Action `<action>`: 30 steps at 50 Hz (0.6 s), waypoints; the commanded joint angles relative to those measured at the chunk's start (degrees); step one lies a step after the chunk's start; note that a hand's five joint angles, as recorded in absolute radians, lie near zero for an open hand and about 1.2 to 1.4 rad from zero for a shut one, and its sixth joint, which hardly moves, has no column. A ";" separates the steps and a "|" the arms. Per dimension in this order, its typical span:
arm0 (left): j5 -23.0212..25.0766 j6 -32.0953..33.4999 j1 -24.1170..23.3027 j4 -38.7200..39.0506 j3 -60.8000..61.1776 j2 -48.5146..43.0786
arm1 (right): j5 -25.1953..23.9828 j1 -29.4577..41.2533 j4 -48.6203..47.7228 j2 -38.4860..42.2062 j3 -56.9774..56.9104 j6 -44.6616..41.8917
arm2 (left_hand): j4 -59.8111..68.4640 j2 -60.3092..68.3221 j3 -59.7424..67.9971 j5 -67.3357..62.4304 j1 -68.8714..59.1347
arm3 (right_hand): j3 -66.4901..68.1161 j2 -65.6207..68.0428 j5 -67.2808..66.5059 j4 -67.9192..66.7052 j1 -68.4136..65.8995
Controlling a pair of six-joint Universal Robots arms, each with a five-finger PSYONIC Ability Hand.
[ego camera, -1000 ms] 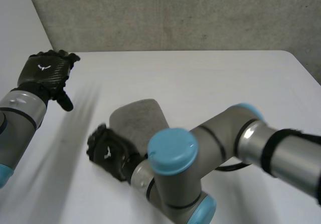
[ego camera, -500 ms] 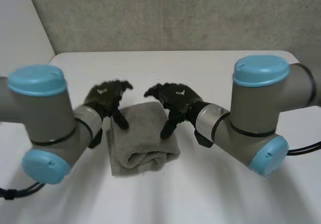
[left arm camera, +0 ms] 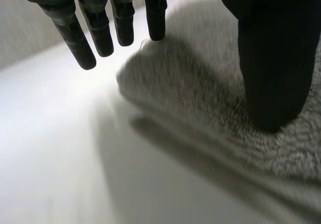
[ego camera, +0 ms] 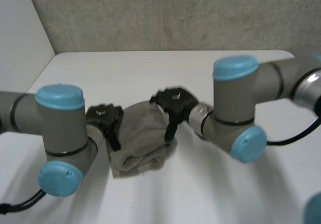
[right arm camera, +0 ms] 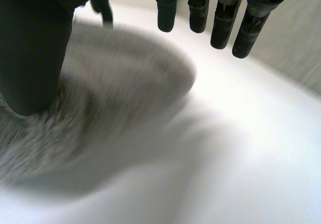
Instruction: Fold the towel.
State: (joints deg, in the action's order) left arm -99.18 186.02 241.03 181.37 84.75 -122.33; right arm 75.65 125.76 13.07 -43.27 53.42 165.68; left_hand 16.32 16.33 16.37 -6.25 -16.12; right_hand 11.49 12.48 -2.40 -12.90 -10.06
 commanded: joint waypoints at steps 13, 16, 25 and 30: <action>2.85 -2.06 4.54 -12.70 -19.27 22.75 | 11.45 -16.51 -3.67 -31.87 5.82 6.15 | 0.62 0.61 0.58 -0.69 -0.82 | -1.49 -2.48 2.40 2.90 0.06; 6.44 -6.96 5.59 -19.54 -22.69 23.36 | 12.15 -18.00 -0.87 -34.15 8.54 5.80 | 0.45 0.44 0.41 -0.53 -0.66 | -1.49 -2.48 2.40 2.90 0.06; 9.80 -12.79 5.68 -21.84 -23.14 23.36 | 11.89 -19.41 2.48 -34.68 12.06 5.97 | -1.74 -1.75 -1.78 1.66 1.53 | -1.49 -2.48 2.40 2.90 0.06; 9.53 -12.96 5.42 -21.84 -22.61 23.36 | 11.53 -19.76 2.39 -34.77 14.35 5.36 | -2.58 -2.59 -2.62 2.50 2.37 | -1.49 -2.48 2.40 2.90 0.06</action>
State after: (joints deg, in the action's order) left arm -89.49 173.48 246.86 159.17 61.36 -98.84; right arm 87.61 106.23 15.48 -78.14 65.58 171.36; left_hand 13.05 13.08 13.13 -2.92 -13.07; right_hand 11.49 12.48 -2.35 -12.90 -10.06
